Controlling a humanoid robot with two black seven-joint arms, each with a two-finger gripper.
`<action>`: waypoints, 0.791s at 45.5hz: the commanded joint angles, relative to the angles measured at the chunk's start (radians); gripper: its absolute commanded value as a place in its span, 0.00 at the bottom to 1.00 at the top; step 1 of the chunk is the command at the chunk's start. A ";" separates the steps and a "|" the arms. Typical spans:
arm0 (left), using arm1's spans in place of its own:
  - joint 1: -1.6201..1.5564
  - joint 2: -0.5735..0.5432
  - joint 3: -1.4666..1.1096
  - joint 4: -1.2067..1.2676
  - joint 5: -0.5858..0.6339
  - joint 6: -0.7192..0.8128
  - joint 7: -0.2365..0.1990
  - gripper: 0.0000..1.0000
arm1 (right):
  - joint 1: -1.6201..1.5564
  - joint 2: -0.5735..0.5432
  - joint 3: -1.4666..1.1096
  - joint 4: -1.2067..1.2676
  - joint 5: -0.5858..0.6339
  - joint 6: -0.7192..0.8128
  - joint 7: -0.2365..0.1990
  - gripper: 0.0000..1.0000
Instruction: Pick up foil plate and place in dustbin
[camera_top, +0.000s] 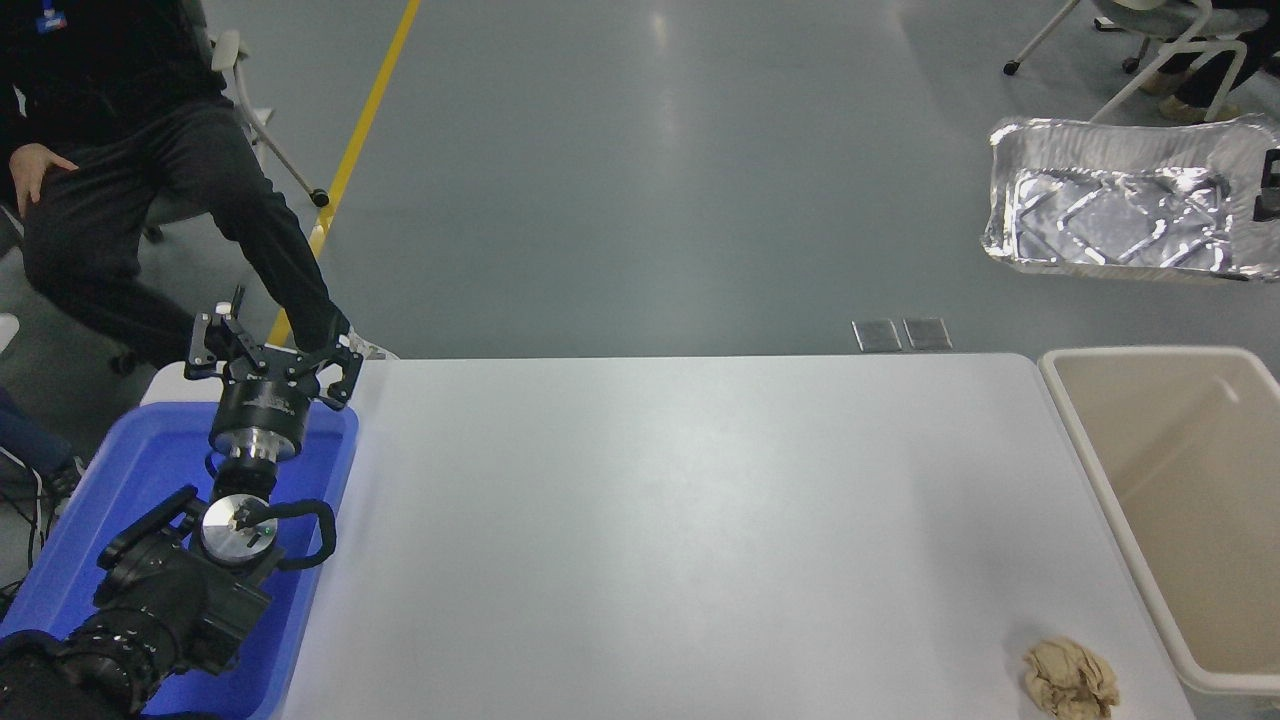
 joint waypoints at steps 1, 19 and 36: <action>0.000 0.000 0.000 0.001 0.000 0.002 0.000 0.99 | -0.439 -0.010 0.368 -0.265 0.132 -0.240 -0.007 0.00; 0.000 0.000 0.000 0.000 0.000 0.002 0.000 0.99 | -0.847 0.207 0.439 -0.475 0.779 -0.529 -0.033 0.00; 0.000 0.000 0.000 0.001 0.000 0.003 0.000 0.99 | -1.067 0.359 0.594 -0.493 0.867 -0.639 -0.036 0.00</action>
